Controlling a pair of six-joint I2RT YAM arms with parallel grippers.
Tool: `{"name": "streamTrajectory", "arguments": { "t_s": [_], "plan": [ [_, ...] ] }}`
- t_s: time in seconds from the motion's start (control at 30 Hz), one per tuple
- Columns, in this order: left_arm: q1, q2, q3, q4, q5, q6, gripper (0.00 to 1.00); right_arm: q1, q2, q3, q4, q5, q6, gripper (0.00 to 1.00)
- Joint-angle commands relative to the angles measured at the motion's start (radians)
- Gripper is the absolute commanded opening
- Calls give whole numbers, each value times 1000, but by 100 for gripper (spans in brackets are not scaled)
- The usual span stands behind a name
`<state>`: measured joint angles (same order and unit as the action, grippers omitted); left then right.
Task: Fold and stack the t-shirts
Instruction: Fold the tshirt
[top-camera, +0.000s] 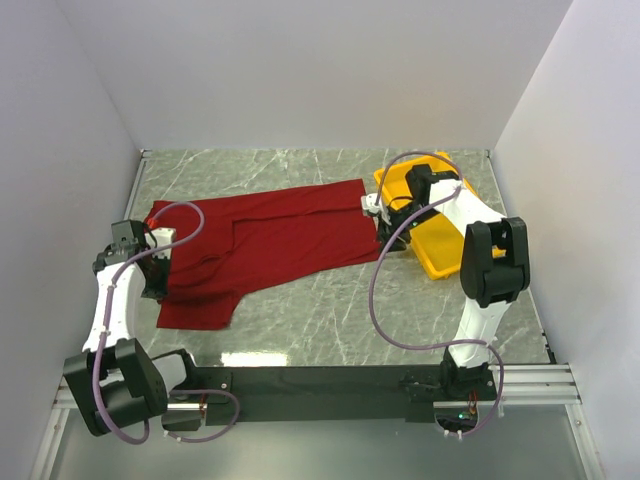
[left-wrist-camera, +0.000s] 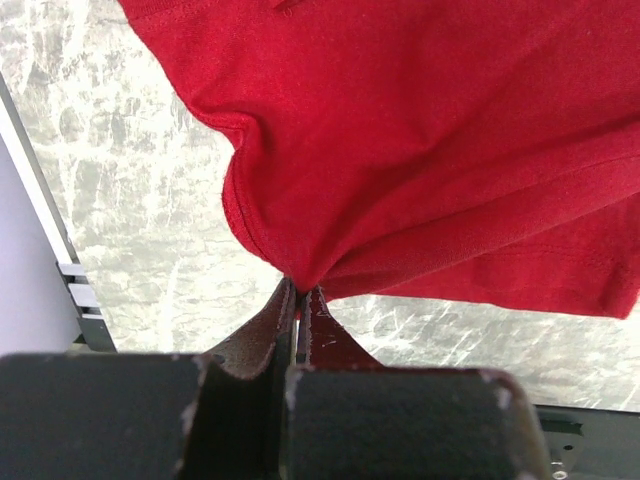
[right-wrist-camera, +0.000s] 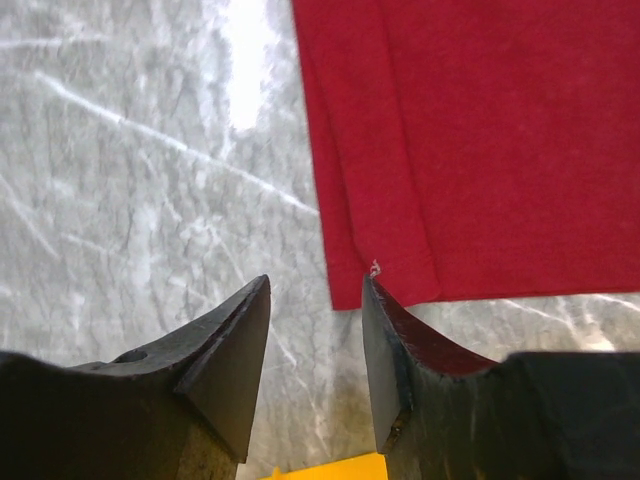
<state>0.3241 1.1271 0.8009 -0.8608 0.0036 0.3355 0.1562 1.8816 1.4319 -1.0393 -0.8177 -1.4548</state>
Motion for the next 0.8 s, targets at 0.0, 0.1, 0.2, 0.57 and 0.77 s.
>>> {"name": "streamTrajectory", "arguments": {
  "t_s": [0.0, 0.1, 0.2, 0.57, 0.77],
  "plan": [
    [6, -35, 12, -7, 19, -38, 1, -4, 17, 29, -94, 35, -122, 50],
    [6, -41, 27, -7, 24, -62, 1, 14, 19, 12, -87, 104, -177, 50],
    [6, -50, 40, -4, 38, -76, 1, 34, 17, 7, -64, 149, -191, 50],
    [-13, -79, 61, -6, 62, -105, 1, 109, 53, 5, 163, 288, 22, 50],
    [-34, -76, 64, -15, 55, -116, 1, 140, 68, -16, 209, 344, 56, 50]
  ]
}}
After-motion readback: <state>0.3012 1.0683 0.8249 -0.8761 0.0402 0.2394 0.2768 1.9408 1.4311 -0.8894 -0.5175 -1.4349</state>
